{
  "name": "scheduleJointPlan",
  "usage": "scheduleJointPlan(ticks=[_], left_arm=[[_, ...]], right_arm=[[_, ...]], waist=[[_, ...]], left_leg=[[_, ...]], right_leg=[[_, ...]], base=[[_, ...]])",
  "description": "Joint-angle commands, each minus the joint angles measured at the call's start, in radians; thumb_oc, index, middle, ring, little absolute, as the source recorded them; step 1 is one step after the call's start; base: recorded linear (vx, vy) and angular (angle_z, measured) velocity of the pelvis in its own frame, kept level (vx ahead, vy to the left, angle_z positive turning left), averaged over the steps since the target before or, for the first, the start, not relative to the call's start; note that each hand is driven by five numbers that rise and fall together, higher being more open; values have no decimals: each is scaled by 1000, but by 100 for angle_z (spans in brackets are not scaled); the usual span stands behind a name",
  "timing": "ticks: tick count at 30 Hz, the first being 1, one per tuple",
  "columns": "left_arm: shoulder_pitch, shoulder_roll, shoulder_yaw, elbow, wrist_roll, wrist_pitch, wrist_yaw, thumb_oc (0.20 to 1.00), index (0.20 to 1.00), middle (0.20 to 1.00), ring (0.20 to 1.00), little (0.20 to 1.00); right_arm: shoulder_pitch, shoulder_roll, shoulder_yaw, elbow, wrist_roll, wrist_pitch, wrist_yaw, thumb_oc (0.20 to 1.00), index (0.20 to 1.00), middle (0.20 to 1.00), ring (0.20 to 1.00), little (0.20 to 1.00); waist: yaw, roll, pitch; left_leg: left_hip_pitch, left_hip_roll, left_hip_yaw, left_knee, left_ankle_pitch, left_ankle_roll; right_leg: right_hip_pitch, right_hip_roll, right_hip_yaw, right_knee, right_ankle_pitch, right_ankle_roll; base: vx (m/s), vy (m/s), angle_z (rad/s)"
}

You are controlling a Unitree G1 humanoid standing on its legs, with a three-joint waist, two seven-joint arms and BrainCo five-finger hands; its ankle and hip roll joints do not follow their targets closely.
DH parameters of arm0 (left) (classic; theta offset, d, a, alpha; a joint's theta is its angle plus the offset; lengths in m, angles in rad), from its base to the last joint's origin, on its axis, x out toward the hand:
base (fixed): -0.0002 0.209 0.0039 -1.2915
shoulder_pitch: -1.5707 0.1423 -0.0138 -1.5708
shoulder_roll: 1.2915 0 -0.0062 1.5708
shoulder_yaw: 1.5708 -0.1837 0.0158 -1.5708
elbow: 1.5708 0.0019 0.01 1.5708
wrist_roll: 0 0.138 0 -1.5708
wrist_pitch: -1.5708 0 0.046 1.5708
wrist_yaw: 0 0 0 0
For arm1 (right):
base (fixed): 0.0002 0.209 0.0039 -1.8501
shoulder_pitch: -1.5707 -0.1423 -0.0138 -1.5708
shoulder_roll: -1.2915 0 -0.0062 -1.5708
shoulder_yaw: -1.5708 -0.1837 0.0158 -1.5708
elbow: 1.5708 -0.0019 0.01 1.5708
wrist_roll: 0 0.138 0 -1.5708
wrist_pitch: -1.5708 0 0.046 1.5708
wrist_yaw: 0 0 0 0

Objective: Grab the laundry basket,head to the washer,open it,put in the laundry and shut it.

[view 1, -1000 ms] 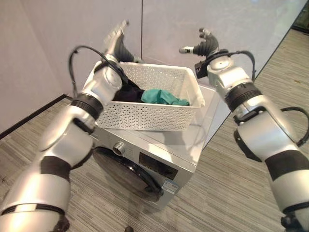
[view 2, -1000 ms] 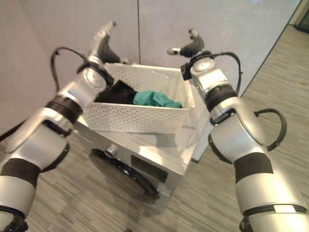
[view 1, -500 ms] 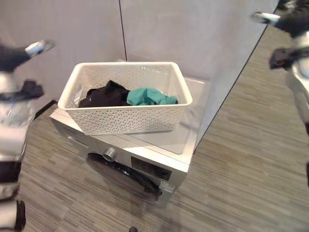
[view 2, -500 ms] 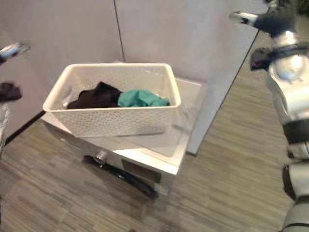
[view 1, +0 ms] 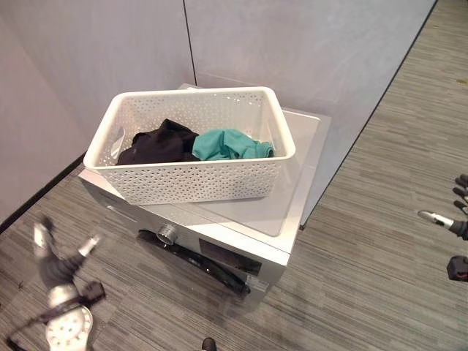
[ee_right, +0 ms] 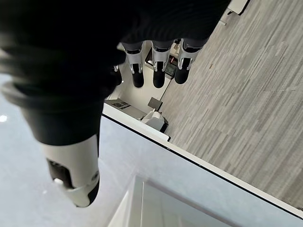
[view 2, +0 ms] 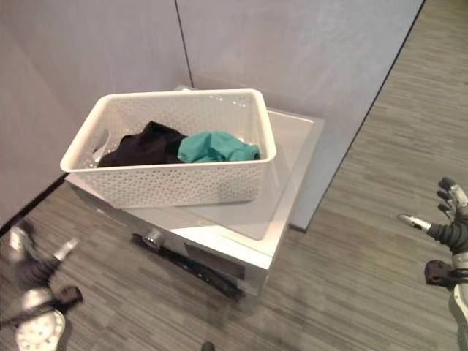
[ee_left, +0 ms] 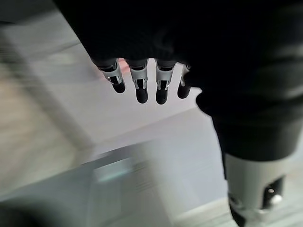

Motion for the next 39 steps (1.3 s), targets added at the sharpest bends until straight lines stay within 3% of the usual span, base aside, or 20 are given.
scheduleJointPlan(ticks=[1,3,7,9,14,21,26,35,39], left_arm=[[-91,18,-62,48,-178,-25,-49,1000,1000,1000,1000,1000],[-95,17,-62,54,-180,-29,-50,1000,1000,1000,1000,1000],[-133,-43,-243,338,-204,23,-120,1000,1000,1000,1000,1000],[-141,-52,-267,390,-197,35,-129,1000,1000,1000,1000,1000],[-172,-64,-318,553,-173,63,-151,1000,1000,1000,1000,1000],[-184,-51,-328,586,-169,71,-154,1000,1000,1000,1000,1000],[-185,-46,-308,598,-212,68,-152,1000,1000,1000,1000,1000],[-180,-60,-205,559,-463,41,-144,1000,1000,1000,1000,1000],[-191,-60,-195,567,-476,39,-145,1000,1000,1000,1000,1000]], right_arm=[[-168,-130,0,8,3,-108,-33,1000,1000,1000,1000,1000],[-171,-133,2,11,3,-109,-33,1000,1000,1000,1000,1000],[-364,-173,152,-11,6,-145,-58,1000,1000,1000,1000,1000],[-405,-176,189,-12,0,-146,-64,1000,1000,1000,1000,1000],[-627,-152,421,-17,-39,-126,-73,1000,1000,1000,1000,1000],[-768,-150,609,-3,-85,-88,-42,1000,1000,1000,1000,1000],[-930,-205,754,8,-164,-57,-18,1000,1000,1000,1000,1000],[-1253,-288,1023,263,-321,30,9,1000,1000,1000,1000,1000],[-1312,-273,1060,332,-364,50,13,1000,1000,1000,1000,1000]], waist=[[42,-48,-21],[40,-46,-21],[56,-56,-22],[60,-58,-23],[87,-73,-14],[121,-99,1],[146,-122,8],[183,-157,20],[190,-166,26]], left_leg=[[20,75,-61,57,-55,-37],[19,76,-63,56,-55,-37],[10,81,-78,38,-35,-40],[9,81,-80,35,-32,-40],[5,79,-85,21,-29,-38],[-17,73,-103,15,-23,-34],[-27,67,-109,7,-21,-32],[-56,56,-137,4,-17,-29],[-64,52,-145,6,-18,-26]], right_leg=[[-17,-38,-72,38,-4,7],[-17,-37,-73,38,-4,7],[-14,-28,-89,32,-1,4],[-15,-28,-91,32,0,4],[-27,-33,-100,36,9,9],[-39,-38,-117,35,14,12],[-47,-41,-126,30,20,17],[-59,-44,-134,15,30,22],[-63,-45,-136,16,31,23]], base=[[-108,-96,9],[-35,-28,11],[-32,-34,16],[-12,8,10],[-1,28,4],[-4,24,13],[2,8,4],[3,19,4],[5,23,7]])
